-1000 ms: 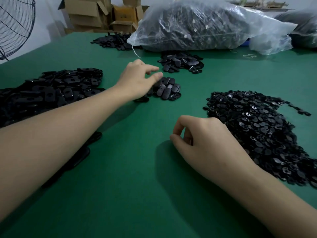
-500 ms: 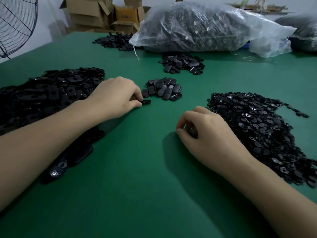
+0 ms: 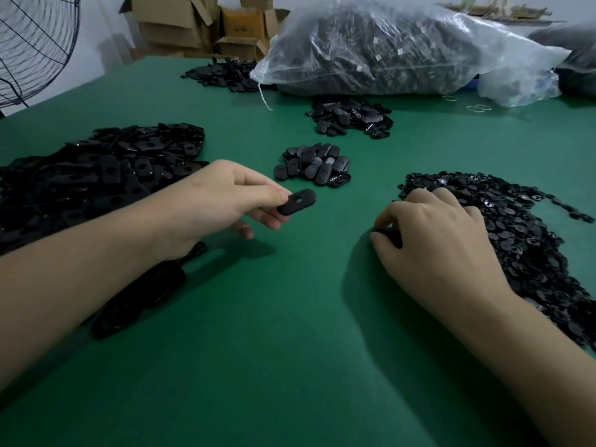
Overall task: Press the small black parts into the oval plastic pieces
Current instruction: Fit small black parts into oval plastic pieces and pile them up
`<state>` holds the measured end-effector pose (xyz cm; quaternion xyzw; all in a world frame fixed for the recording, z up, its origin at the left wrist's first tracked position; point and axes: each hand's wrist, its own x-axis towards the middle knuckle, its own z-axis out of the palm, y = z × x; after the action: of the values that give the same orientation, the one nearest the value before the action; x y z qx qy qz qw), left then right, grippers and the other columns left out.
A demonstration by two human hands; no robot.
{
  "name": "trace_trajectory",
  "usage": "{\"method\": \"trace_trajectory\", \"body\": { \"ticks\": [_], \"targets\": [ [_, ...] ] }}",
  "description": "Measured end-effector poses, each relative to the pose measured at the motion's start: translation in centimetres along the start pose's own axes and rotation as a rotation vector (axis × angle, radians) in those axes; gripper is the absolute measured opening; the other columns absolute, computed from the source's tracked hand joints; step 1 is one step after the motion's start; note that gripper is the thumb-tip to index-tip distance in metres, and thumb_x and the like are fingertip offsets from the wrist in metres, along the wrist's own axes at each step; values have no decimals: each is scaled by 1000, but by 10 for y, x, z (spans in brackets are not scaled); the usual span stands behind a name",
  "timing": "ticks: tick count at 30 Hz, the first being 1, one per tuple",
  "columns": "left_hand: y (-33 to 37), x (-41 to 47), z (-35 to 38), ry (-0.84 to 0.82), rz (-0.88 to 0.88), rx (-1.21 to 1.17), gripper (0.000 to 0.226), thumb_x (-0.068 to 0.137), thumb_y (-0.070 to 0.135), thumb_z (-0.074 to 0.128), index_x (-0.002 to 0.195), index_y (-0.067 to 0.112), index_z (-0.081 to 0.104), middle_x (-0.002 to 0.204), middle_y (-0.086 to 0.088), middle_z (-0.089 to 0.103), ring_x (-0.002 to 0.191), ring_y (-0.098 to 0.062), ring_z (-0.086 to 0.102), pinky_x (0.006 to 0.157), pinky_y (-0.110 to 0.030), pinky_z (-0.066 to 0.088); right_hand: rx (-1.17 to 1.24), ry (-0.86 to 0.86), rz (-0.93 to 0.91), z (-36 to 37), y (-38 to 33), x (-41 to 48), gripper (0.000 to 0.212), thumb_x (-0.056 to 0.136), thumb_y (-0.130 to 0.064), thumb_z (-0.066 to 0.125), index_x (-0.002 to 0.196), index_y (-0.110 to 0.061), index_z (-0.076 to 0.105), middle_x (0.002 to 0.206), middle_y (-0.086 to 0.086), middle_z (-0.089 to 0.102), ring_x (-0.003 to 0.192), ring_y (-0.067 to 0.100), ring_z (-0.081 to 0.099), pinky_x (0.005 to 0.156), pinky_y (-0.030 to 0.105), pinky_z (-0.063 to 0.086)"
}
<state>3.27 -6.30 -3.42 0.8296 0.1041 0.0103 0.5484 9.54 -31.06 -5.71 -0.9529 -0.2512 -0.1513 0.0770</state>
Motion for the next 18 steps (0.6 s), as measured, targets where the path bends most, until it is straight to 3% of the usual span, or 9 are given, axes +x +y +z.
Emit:
{"method": "trace_trajectory", "body": {
  "ticks": [6, 11, 15, 18],
  "targets": [
    [-9, -18, 14, 9, 33, -113, 17, 93, 14, 70, 92, 24, 83, 85, 1, 77, 78, -4, 69, 56, -22, 55, -6, -8, 22, -3, 3, 2, 16, 93, -42, 63, 99, -31, 73, 100, -4, 60, 109, 24, 47, 84, 42, 33],
    [-15, -24, 20, -77, 82, -129, 16, 88, 12, 76, 98, 24, 82, 84, 2, 76, 77, -4, 68, 61, -21, 55, 28, 0, -6, -5, 4, 2, 6, 92, -35, 69, 88, -32, 71, 95, -7, 60, 104, 22, 46, 81, 38, 29],
    [-25, -30, 31, -102, 179, -124, 24, 87, 16, 78, 109, 26, 79, 85, 0, 73, 78, -11, 70, 65, -21, 56, 128, 10, -45, -5, 6, 3, 7, 88, -30, 75, 85, -32, 69, 86, -8, 61, 96, 21, 49, 82, 42, 45],
    [-29, -32, 35, -96, 261, -82, 23, 86, 17, 79, 108, 26, 80, 84, 2, 73, 79, -9, 68, 66, -21, 57, 198, 29, -74, -3, 6, 5, 8, 87, -28, 77, 84, -30, 70, 81, -9, 61, 89, 19, 50, 76, 39, 47]
  ]
}}
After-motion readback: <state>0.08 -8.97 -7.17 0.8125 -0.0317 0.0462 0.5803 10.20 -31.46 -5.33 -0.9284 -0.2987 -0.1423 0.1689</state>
